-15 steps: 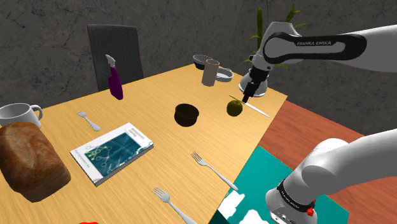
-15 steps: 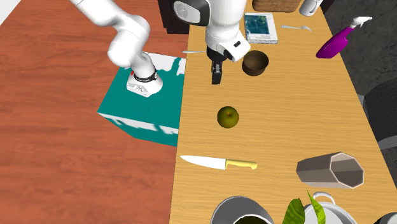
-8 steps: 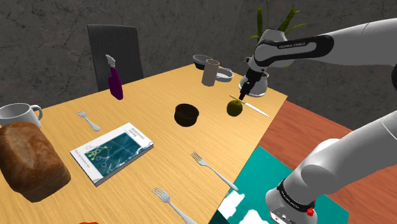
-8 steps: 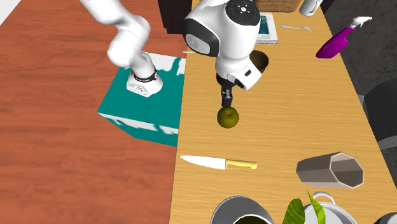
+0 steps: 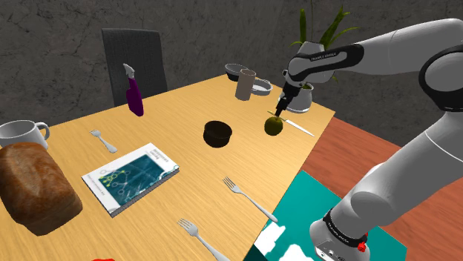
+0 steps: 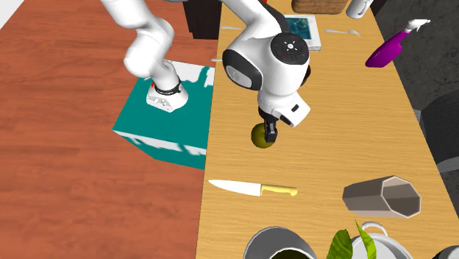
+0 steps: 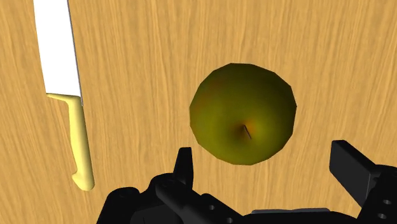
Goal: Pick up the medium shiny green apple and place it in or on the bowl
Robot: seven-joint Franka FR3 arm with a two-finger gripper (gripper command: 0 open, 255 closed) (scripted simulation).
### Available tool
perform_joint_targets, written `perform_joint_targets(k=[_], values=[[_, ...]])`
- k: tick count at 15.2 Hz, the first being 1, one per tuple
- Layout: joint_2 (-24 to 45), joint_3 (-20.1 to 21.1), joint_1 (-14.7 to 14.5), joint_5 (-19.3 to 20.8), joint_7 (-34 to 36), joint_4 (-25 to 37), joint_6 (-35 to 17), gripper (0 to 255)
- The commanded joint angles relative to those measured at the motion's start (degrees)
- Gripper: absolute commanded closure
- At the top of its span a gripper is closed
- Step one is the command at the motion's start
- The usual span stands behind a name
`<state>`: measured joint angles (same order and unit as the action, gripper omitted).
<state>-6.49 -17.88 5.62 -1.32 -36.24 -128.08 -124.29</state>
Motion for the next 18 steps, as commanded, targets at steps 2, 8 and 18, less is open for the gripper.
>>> perform_joint_targets(k=[2,8,18], values=[[1.4,-0.1,-0.1,-0.6,-0.4,-1.0,-2.4,0],[2.0,-0.1,-0.1,-0.8,-0.7,-1.6,-3.6,0],[2.0,-0.1,-0.1,-0.8,-0.7,-1.6,-3.6,255]])
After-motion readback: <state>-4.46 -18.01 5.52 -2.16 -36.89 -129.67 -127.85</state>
